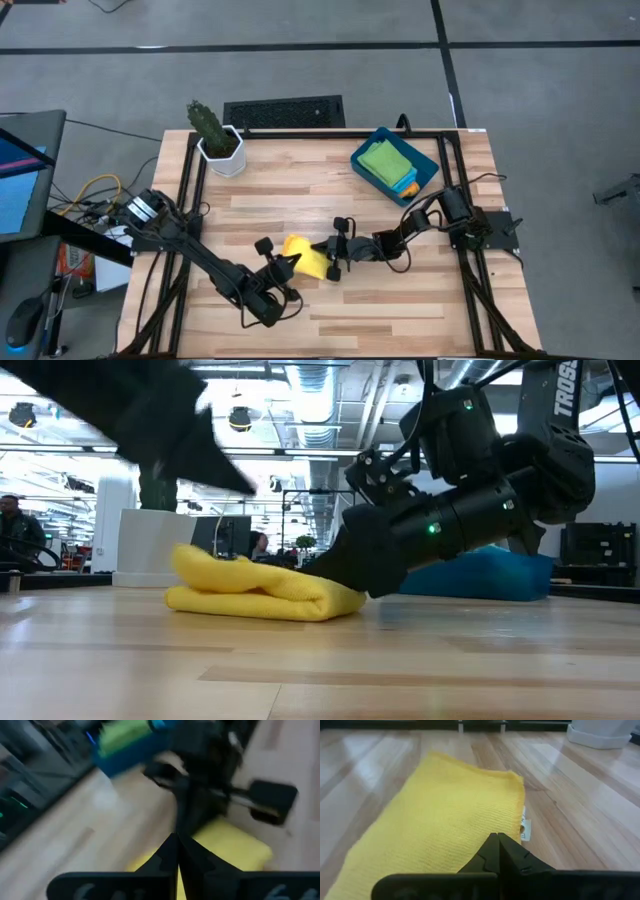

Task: Fold microfiber towels
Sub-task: Put the folded yellow microfiber towel into the blue bin

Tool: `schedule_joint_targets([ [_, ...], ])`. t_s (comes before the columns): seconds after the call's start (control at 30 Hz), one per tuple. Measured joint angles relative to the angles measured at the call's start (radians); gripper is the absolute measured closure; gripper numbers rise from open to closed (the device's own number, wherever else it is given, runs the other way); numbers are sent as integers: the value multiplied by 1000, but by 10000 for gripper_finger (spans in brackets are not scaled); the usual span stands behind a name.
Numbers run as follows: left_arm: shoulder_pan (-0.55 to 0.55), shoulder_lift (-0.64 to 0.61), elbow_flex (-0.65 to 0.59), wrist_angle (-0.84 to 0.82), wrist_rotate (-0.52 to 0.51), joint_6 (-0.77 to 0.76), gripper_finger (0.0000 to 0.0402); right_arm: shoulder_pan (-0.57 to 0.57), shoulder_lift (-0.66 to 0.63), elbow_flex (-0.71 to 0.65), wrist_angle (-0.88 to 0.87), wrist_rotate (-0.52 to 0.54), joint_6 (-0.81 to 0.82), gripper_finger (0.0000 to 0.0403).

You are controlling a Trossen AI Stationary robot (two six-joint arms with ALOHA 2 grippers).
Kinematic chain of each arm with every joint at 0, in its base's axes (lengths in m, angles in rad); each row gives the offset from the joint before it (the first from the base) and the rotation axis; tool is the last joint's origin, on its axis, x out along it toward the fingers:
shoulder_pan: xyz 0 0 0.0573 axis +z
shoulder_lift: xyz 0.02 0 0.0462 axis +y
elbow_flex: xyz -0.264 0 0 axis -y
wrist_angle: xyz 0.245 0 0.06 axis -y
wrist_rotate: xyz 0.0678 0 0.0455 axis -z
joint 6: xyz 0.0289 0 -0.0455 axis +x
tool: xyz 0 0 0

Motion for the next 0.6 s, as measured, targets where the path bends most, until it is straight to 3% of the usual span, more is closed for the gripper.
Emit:
schedule_joint_targets([
  [0.13, 15, -24, -4, -7, -103, 65, 401, -2, -12, -1, 2, 1, -14, 385],
  [0.23, 62, -24, -65, 89, -47, 94, 401, 0, -13, -1, 33, 3, -23, 385],
  [0.4, 102, -23, -243, 453, 86, 197, 401, 36, -44, 0, 59, 8, -26, 385],
  [0.6, 108, -23, -377, 593, 93, 66, 401, 111, -48, 24, 53, 71, -8, 385],
])
